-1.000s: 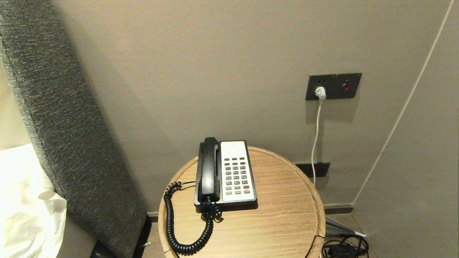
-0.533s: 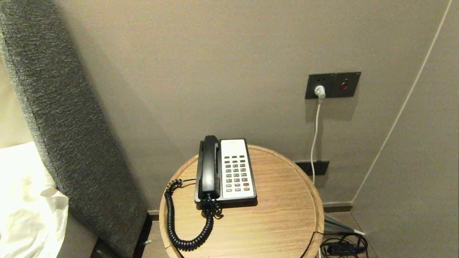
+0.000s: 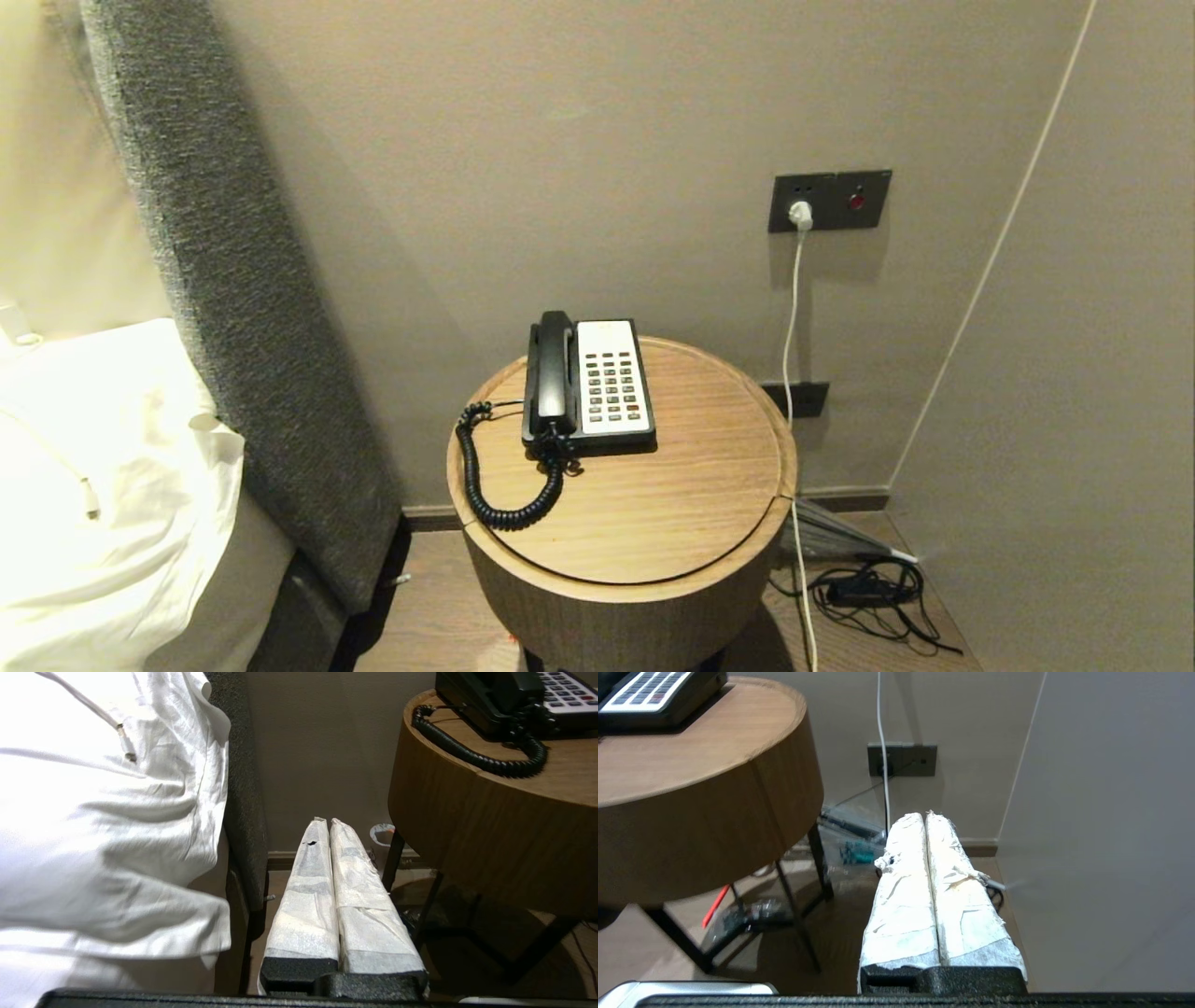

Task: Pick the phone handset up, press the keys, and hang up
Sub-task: Pick up the desk phone handset

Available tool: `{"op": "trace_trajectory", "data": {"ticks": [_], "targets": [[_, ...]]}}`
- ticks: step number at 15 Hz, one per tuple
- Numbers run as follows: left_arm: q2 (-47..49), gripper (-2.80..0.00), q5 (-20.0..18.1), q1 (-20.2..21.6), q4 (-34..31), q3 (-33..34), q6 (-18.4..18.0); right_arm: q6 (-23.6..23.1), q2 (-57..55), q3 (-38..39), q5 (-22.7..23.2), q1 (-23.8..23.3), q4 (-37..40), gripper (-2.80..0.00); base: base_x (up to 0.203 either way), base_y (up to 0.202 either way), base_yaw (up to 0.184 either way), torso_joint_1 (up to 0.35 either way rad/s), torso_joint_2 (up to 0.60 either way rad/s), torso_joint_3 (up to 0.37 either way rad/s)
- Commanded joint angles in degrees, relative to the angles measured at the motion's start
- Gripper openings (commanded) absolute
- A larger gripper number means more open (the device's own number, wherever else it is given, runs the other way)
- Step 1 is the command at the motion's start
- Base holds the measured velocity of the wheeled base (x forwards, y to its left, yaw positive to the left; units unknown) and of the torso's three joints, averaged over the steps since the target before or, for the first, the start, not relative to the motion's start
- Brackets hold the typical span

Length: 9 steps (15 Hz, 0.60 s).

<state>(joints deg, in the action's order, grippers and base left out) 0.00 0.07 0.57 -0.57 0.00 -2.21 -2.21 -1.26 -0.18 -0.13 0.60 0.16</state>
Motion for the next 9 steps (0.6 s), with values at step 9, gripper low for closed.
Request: {"op": "trace_trajectory", "data": {"ticks": [9], "targets": [[0.09,-2.80,0.10,-0.01,0.15,0.09,0.71,0.01,0.02,0.01,-0.02,0.02,-0.03,-2.80,-0.036,0.000,0.000,0.001,0.00,-0.056]]}}
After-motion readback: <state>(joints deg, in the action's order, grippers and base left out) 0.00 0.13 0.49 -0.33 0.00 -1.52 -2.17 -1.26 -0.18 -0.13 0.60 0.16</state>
